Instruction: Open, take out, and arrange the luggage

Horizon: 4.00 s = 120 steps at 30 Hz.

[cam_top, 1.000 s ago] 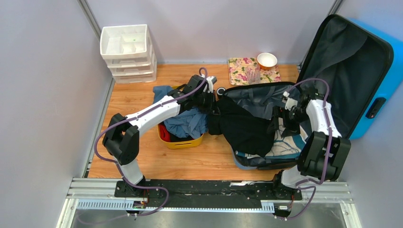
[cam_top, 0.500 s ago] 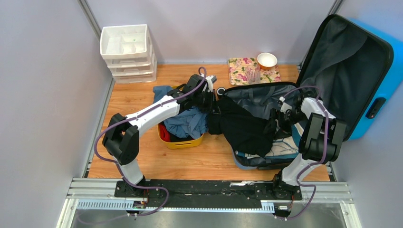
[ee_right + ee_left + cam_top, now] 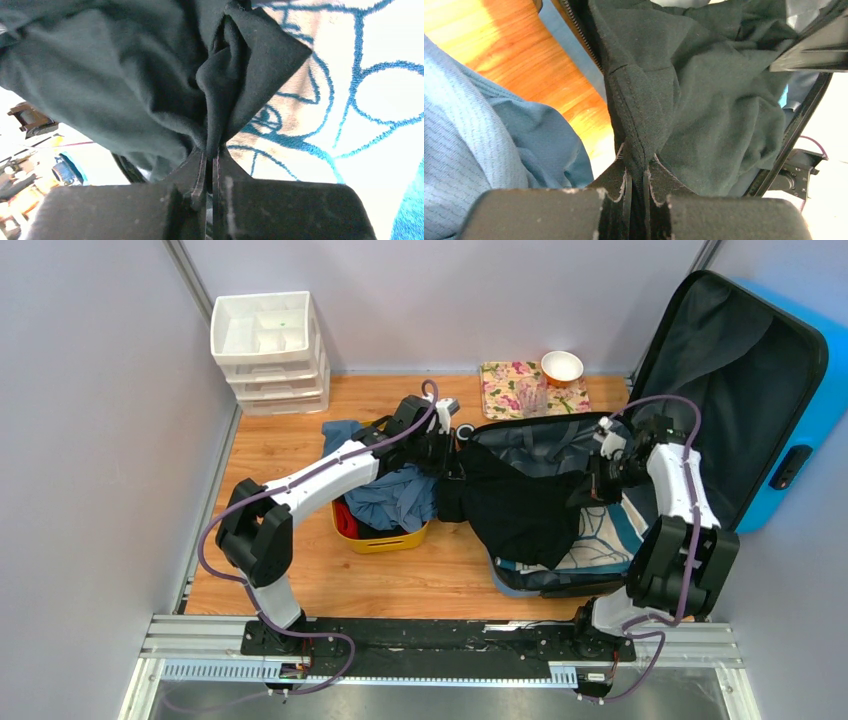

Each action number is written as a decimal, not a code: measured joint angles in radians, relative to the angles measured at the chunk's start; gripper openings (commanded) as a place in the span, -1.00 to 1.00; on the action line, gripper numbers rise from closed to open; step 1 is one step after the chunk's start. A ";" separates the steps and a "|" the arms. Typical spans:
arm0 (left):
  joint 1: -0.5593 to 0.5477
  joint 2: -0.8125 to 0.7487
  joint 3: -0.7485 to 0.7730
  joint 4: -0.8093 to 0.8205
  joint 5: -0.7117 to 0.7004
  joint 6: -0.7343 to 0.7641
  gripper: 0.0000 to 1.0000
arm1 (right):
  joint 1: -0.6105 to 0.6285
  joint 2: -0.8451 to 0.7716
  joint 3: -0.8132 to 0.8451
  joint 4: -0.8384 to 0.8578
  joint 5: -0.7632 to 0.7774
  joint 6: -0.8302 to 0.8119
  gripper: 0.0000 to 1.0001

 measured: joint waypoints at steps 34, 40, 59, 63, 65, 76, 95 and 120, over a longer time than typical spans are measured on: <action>0.528 -0.662 -0.205 -0.094 -0.039 0.348 -1.00 | 0.788 0.177 0.756 0.350 0.024 0.363 -1.00; 0.641 -0.612 -0.418 -0.128 -0.071 0.349 -0.82 | 0.859 0.407 0.774 0.358 0.098 0.343 -0.84; 0.829 -0.475 -0.072 -0.229 0.083 0.449 0.66 | 0.586 0.165 0.773 0.117 0.200 0.063 0.64; 0.811 -0.463 0.006 -0.229 0.117 0.457 0.68 | 0.507 -0.033 0.527 -0.005 0.218 -0.036 0.62; 0.777 -0.451 0.013 -0.229 0.126 0.457 0.68 | 0.527 -0.102 0.366 -0.048 0.221 -0.063 0.62; 0.659 -0.412 -0.022 -0.194 0.180 0.377 0.70 | 0.684 -0.064 -0.026 -0.074 0.258 -0.085 0.64; 0.659 -0.403 -0.062 -0.156 0.172 0.343 0.72 | 0.747 0.068 -0.074 0.073 0.431 0.131 -0.95; 0.659 -0.404 -0.110 -0.103 0.212 0.343 0.75 | 0.532 -0.175 0.149 -0.104 0.218 -0.152 -1.00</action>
